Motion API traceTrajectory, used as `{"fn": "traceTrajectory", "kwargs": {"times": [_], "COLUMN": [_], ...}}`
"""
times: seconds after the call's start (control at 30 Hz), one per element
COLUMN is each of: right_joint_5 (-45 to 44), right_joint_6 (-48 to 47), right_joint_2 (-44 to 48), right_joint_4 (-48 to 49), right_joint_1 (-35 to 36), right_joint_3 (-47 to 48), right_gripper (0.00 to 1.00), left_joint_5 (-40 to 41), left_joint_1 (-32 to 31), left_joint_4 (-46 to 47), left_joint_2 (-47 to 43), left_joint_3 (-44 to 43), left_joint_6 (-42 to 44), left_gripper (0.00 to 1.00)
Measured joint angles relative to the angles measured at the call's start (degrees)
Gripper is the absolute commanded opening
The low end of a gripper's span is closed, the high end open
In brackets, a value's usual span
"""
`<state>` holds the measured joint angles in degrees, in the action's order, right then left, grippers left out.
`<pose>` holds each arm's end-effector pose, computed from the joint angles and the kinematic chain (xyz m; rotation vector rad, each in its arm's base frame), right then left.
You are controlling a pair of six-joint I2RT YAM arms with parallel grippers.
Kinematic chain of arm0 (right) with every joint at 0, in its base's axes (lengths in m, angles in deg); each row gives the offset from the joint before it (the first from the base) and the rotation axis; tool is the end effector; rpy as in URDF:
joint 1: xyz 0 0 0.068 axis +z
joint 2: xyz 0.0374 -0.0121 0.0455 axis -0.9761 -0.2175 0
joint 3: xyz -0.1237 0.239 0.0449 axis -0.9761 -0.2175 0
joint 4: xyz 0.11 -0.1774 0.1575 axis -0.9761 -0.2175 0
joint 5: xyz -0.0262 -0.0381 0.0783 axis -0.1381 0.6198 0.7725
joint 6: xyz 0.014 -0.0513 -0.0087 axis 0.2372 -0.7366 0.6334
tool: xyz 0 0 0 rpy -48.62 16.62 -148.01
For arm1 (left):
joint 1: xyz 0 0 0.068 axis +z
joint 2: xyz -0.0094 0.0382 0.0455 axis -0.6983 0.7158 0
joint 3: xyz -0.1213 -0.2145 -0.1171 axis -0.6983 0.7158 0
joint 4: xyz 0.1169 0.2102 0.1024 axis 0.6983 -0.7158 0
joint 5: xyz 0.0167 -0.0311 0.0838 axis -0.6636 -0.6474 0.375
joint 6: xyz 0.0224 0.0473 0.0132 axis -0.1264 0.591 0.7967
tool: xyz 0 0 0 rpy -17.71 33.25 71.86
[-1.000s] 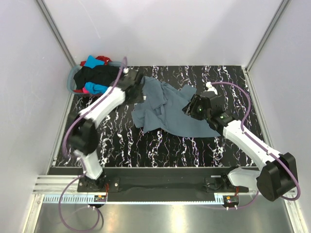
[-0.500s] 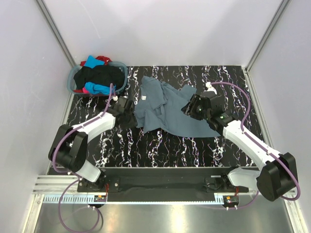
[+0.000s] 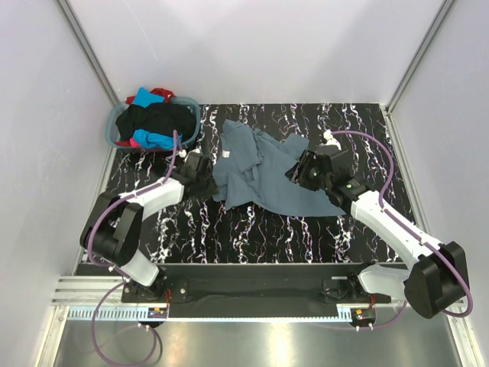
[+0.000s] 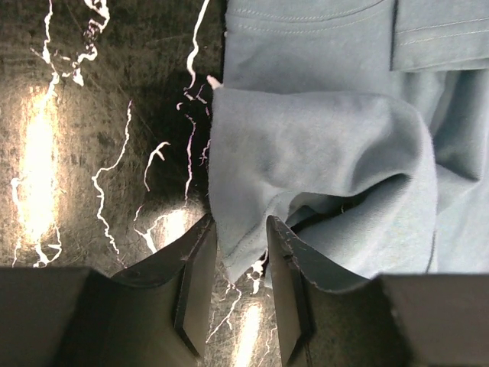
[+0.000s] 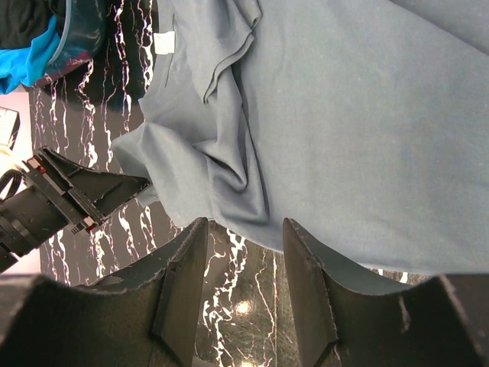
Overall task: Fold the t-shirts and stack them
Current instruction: Flatten the tshirt out
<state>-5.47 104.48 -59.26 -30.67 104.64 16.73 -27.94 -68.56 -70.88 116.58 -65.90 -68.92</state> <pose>0.2391 0.1219 0.2820 0.2539 2.2175 0.6331 0.2846 -0.1264 0.1758 -0.4173 2.5196 -0.4076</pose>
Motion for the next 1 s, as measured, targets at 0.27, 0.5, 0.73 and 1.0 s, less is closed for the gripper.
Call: {"fn": "traceTrajectory", "kwargs": {"times": [0.27,0.5,0.73,1.0], "right_joint_5": [-0.02,-0.02,-0.04,-5.51], "right_joint_6": [0.0,0.02,0.87,5.55], "right_joint_2": [-0.02,-0.17,-1.09,-2.45], "right_joint_4": [-0.02,0.0,-0.02,-6.47], "right_joint_1": [0.0,0.0,0.0,-2.97], "right_joint_3": [0.0,0.0,-0.02,0.48], "right_gripper": [0.51,0.51,0.52,0.7], "left_joint_5": [0.07,-0.11,-0.13,-0.7], "left_joint_1": [0.0,0.0,0.0,0.0], "left_joint_4": [-0.52,-1.09,-1.86,-7.89], "left_joint_2": [0.11,-0.72,-3.61,-9.38], "left_joint_3": [0.13,0.7,0.81,-0.04], "left_joint_6": [-0.61,-1.53,-1.73,-0.76], "left_gripper": [0.34,0.14,0.0,0.0]}}
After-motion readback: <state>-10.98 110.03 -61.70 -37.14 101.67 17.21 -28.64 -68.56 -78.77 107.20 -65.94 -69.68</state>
